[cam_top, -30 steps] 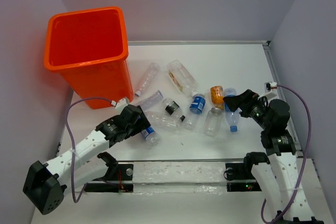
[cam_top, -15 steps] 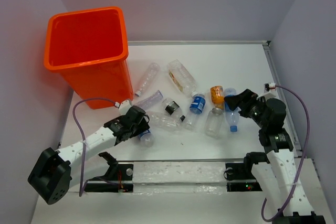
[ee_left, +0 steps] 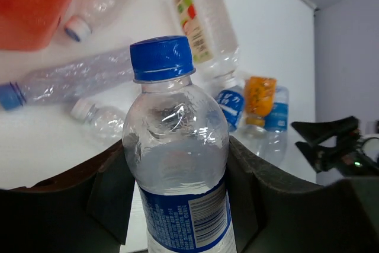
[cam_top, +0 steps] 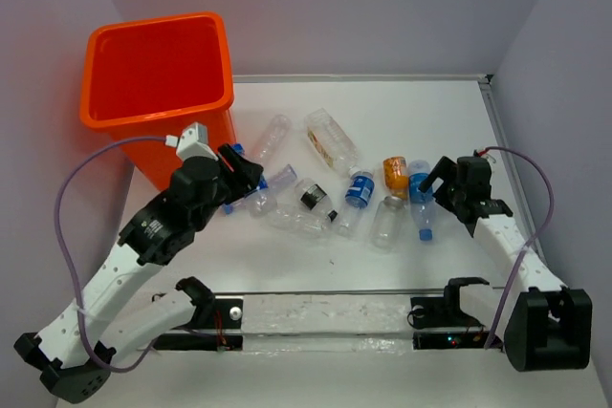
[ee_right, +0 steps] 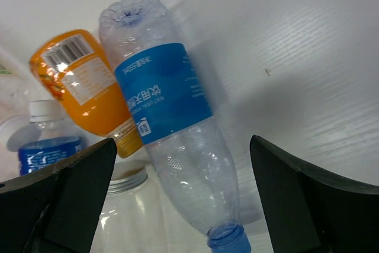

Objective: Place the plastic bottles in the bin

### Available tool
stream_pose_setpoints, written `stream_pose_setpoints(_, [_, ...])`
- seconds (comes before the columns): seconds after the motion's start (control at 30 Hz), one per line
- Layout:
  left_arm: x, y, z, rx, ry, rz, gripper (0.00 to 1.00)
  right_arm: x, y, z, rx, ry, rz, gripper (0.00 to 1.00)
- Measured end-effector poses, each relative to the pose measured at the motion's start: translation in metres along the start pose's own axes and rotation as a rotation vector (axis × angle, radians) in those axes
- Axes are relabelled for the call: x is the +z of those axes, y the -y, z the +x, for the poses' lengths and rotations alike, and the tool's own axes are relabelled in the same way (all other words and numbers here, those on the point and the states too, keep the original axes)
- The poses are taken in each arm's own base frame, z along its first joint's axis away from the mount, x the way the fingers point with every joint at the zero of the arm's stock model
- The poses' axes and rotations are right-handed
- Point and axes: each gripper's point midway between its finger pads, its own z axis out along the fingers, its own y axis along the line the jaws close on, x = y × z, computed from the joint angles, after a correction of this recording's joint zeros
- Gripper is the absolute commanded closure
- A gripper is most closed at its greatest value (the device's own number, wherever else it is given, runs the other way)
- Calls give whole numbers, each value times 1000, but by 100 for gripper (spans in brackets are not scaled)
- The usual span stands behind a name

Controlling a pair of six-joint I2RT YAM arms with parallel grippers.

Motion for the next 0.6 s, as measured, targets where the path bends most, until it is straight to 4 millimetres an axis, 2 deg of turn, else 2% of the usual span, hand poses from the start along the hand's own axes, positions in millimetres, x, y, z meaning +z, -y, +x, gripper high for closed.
stream_pose_setpoints(0.13, [-27, 56, -73, 37, 159, 97, 69, 19, -1, 0, -34, -58, 42, 1])
stream_pose_setpoints(0.2, [-38, 78, -102, 50, 230, 133, 68, 27, -4, 1, -48, -79, 42, 1])
stream_pose_setpoints(0.23, [-47, 94, -127, 64, 289, 145, 67, 32, -4, 3, -56, -100, 49, 1])
stream_pose_setpoints(0.3, [-60, 117, -160, 67, 375, 175, 63, 39, -3, 8, -66, -127, 57, 1])
stream_pose_setpoints(0.33, [-57, 124, -169, 74, 396, 166, 62, 41, -1, 12, -71, -141, 62, 1])
stream_pose_setpoints(0.37, [-59, 135, -188, 83, 443, 154, 61, 43, 0, 14, -74, -151, 67, 1])
stream_pose_setpoints(0.47, [-68, 155, -238, 85, 577, 132, 59, 47, 1, 17, -84, -167, 75, 5])
stream_pose_setpoints(0.5, [-64, 157, -248, 86, 607, 113, 59, 47, 1, 17, -84, -169, 76, 5])
stream_pose_setpoints(0.6, [-53, 145, -277, 110, 682, 8, 57, 52, 0, 16, -84, -174, 80, 8])
